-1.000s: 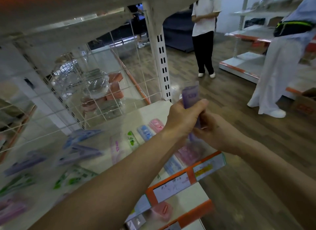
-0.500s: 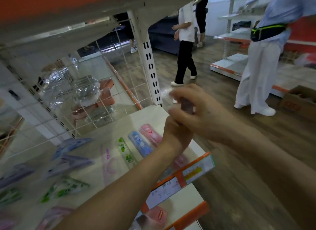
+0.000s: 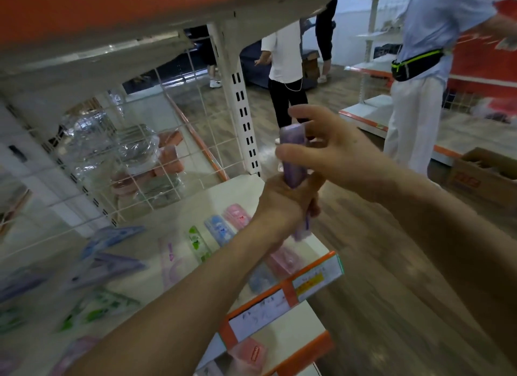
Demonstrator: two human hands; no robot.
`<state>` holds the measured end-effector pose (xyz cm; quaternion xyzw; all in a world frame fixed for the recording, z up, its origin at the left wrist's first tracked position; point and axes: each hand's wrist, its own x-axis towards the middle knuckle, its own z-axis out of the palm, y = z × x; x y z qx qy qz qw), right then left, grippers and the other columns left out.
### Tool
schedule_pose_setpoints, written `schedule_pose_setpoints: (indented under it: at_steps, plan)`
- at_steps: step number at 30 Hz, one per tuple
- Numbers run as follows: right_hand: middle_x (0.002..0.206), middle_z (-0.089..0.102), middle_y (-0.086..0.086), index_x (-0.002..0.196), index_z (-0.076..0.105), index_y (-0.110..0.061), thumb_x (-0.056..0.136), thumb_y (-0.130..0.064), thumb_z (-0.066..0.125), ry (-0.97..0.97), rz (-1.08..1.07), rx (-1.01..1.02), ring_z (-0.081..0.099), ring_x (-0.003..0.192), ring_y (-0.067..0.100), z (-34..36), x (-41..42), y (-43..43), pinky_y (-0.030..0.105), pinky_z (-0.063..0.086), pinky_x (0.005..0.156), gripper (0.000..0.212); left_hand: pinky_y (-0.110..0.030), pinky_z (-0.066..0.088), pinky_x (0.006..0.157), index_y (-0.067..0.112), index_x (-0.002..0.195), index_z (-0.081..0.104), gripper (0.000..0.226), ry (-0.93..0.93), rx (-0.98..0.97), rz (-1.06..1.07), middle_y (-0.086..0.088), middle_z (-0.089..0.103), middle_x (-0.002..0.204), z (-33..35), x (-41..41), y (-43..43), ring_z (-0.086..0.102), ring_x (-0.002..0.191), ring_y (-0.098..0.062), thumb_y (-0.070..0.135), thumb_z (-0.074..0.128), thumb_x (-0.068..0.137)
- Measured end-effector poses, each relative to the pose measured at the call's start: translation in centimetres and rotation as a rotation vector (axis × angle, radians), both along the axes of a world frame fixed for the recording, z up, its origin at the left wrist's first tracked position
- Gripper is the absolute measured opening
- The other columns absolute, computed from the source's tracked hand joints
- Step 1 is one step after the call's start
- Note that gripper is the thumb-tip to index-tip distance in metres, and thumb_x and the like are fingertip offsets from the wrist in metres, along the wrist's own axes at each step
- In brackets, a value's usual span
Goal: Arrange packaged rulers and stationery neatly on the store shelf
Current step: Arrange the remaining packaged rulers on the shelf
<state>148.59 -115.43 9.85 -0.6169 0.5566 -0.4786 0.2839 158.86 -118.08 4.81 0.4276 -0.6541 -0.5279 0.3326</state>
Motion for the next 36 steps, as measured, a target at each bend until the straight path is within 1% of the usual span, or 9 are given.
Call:
schedule_pose_setpoints:
  at_steps: [3,6,9,11,14,19,22,28,36]
  plan:
    - [0.093,0.070,0.009,0.111,0.062,-0.008,0.085,-0.018,0.067,-0.144,0.074,0.033,0.067,0.081,0.015,-0.3,0.1,-0.5,0.018,0.054,0.059,0.029,-0.031,0.048,0.052,0.008,0.069,0.054,0.025,0.176,0.205,-0.165,-0.004,0.050,0.052,1.0,1.6,0.7,0.051,0.048,-0.019,0.019,0.057,0.092]
    - [0.084,0.070,0.008,0.101,0.064,0.000,0.088,-0.011,0.060,-0.463,0.147,0.120,0.065,0.075,0.017,-1.6,0.8,-1.0,0.024,0.054,0.064,0.017,-0.027,0.045,0.050,0.012,0.084,0.056,0.015,0.232,0.441,-0.299,-0.002,0.050,0.061,0.6,4.4,1.0,0.049,0.048,-0.012,0.026,0.062,0.088]
    - [0.086,0.069,0.009,0.106,0.062,0.005,0.090,-0.013,0.059,-0.541,0.192,0.231,0.063,0.073,0.017,-2.8,1.8,-1.8,0.024,0.055,0.063,0.025,-0.020,0.039,0.041,0.013,0.090,0.050,0.017,0.291,0.587,-0.330,0.000,0.045,0.058,0.6,6.3,1.3,0.043,0.041,-0.009,0.029,0.055,0.088]
    - [0.102,0.068,0.012,0.115,0.060,-0.004,0.090,-0.015,0.061,-0.398,0.161,0.241,0.066,0.084,0.020,-3.1,2.5,-2.4,0.027,0.057,0.074,0.028,-0.019,0.034,0.041,0.013,0.091,0.047,0.014,0.169,0.506,-0.235,0.000,0.043,0.056,0.3,7.3,1.1,0.038,0.040,-0.009,0.026,0.051,0.094]
    - [0.114,0.062,-0.004,0.124,0.058,-0.024,0.089,-0.022,0.062,0.132,0.149,0.095,0.061,0.103,0.008,-2.5,2.6,-2.9,0.020,0.051,0.088,0.035,-0.021,0.034,0.040,0.014,0.094,0.049,0.015,-0.284,0.139,-0.139,-0.002,0.050,0.060,0.3,10.2,-1.0,0.041,0.040,-0.012,0.027,0.056,0.093]
    - [0.110,0.061,-0.011,0.122,0.061,-0.029,0.087,-0.017,0.064,0.601,0.181,-0.047,0.058,0.098,0.007,-3.4,2.8,-4.5,0.022,0.048,0.084,0.037,-0.023,0.047,0.044,0.023,0.091,0.059,0.006,-0.653,-0.154,-0.301,0.005,0.063,0.058,2.6,13.7,-5.6,0.056,0.045,-0.012,0.023,0.064,0.089]
    - [0.095,0.065,-0.006,0.112,0.068,-0.024,0.086,-0.017,0.065,0.667,0.148,-0.025,0.058,0.083,0.009,-5.2,3.0,-5.2,0.015,0.042,0.073,0.027,-0.027,0.051,0.055,0.015,0.103,0.063,0.017,-0.785,-0.169,-0.308,0.001,0.061,0.067,1.6,13.2,-6.3,0.060,0.057,-0.013,0.023,0.065,0.088]
    - [0.091,0.062,-0.010,0.106,0.067,-0.027,0.086,-0.019,0.058,0.757,0.167,0.107,0.049,0.075,0.009,-8.6,2.7,-4.9,0.024,0.040,0.068,0.024,-0.026,0.040,0.068,0.016,0.109,0.067,0.025,-1.042,-0.401,-0.286,-0.006,0.064,0.098,-2.2,13.2,-5.9,0.056,0.082,-0.019,0.026,0.055,0.089]
    - [0.097,0.067,-0.003,0.111,0.068,-0.022,0.088,-0.016,0.060,0.767,0.186,0.057,0.055,0.079,0.010,-8.0,2.4,-5.1,0.023,0.045,0.069,0.025,-0.031,0.041,0.073,0.013,0.111,0.061,0.022,-0.967,-0.533,-0.158,-0.006,0.057,0.097,-3.0,12.7,-4.2,0.056,0.088,-0.023,0.021,0.047,0.096]
